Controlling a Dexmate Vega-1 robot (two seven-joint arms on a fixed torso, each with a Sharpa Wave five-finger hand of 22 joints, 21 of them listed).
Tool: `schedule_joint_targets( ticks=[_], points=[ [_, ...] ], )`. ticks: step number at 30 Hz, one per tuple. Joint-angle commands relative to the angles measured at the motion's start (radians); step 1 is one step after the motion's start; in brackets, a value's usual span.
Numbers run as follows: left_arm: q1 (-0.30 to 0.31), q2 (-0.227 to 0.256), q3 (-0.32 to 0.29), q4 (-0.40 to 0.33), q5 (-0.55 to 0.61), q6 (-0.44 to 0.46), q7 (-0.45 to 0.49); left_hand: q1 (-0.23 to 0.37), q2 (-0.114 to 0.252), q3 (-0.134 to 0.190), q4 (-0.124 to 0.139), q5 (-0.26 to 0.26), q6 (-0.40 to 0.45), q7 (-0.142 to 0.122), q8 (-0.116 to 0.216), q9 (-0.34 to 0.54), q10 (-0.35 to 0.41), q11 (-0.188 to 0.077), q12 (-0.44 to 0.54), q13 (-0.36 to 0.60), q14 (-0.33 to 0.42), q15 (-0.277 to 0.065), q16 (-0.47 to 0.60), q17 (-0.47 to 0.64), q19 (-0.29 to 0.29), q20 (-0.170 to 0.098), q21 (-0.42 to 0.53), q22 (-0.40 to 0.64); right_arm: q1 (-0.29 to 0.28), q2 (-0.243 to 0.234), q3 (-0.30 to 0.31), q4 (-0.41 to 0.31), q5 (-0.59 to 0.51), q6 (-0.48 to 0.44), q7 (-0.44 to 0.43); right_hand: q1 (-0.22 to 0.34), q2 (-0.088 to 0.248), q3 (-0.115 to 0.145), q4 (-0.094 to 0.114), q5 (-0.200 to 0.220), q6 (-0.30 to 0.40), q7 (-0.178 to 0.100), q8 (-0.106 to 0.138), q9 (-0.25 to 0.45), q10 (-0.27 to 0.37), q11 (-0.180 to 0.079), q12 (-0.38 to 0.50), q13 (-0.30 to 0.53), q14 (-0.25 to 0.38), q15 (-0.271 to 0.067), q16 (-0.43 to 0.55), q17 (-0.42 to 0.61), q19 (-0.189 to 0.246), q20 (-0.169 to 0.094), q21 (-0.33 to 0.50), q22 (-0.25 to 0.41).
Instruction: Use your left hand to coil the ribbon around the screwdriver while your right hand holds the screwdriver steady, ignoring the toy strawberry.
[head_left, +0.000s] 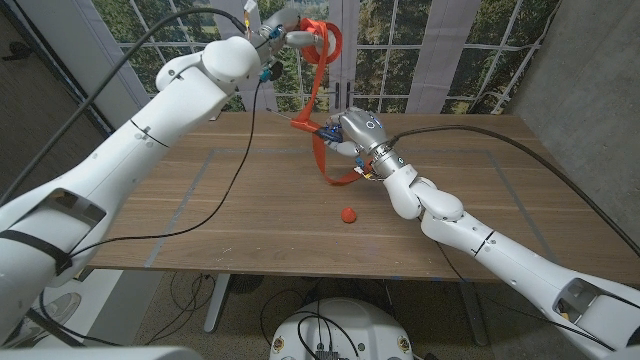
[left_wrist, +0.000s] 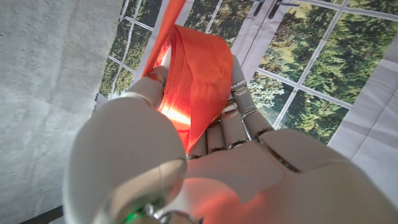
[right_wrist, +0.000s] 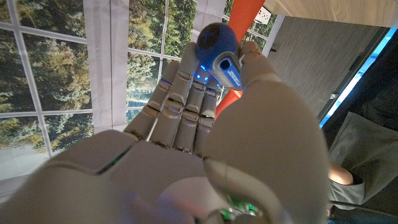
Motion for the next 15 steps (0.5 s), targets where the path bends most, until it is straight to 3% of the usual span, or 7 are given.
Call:
schedule_joint_targets(
  ticks=[1, 15],
  points=[
    [0.083, 0.048, -0.064, -0.083, -0.033, -0.053, -0.008, 0.062, 0.090, 0.034, 0.021, 0.009, 0.202, -0.126, 0.003, 0.002, 0.257, -0.249, 0.014, 0.176, 0.183, -0.222, 0.003, 0.000, -0.002, -0.006, 0.006, 0.001, 0.063, 0.038, -0.028, 0.107, 0.048, -0.082, 0.040, 0.133, 0.129, 0.008, 0.000, 0.006, 0.135, -0.125, 0.008, 0.001, 0.075, -0.068, -0.001, 0.019, 0.060, -0.121, -0.004, 0.000, 0.000, -0.007, 0.007, 0.001],
    [0.202, 0.096, -0.151, -0.125, -0.129, -0.122, -0.009, 0.063, 0.090, 0.034, 0.021, 0.009, 0.201, -0.125, 0.002, 0.003, 0.261, -0.250, 0.014, 0.179, 0.186, -0.223, 0.003, 0.001, -0.002, -0.007, 0.005, 0.001, 0.060, 0.054, -0.002, 0.096, 0.127, -0.182, -0.002, 0.132, 0.129, 0.008, 0.000, 0.008, 0.133, -0.122, 0.004, 0.001, 0.077, -0.070, -0.005, 0.020, 0.065, -0.120, -0.007, -0.001, -0.001, -0.004, 0.011, 0.001]
  ],
)
